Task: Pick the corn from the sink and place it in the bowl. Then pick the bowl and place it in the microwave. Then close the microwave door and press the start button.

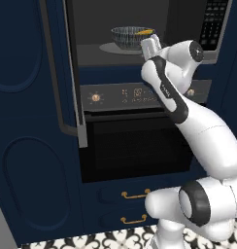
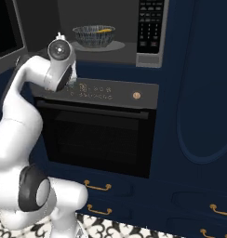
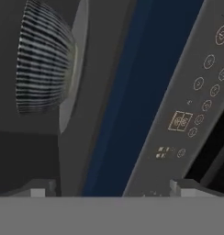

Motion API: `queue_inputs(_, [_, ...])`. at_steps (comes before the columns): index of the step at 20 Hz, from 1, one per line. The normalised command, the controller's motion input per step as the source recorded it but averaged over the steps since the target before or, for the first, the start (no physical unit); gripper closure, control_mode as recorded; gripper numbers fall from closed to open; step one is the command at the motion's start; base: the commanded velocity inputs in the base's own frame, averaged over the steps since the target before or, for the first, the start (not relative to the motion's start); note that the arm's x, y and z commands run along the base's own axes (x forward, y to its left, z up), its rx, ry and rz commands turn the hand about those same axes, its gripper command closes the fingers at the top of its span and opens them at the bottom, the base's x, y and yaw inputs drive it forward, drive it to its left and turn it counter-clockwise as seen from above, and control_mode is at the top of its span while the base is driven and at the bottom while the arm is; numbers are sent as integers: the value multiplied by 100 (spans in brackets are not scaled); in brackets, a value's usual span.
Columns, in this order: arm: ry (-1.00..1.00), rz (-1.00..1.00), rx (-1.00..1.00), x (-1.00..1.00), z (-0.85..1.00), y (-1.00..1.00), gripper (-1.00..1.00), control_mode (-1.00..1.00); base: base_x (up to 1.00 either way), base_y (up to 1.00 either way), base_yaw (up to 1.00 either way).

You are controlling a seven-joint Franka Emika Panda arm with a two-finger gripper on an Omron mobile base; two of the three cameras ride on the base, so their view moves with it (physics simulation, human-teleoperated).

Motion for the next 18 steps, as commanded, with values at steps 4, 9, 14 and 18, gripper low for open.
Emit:
queue_inputs(4, [0,0,-26,-100,-100,96,-100,-100,0,0,0])
queue_inputs(9, [0,0,-18,-100,-82,97,-100,-100,0,0,0])
queue_inputs(14, [0,0,-2,-100,-36,19,-100,-100,0,0,0])
queue_inputs(18, [0,-3,0,-100,-42,21,-100,-100,0,0,0])
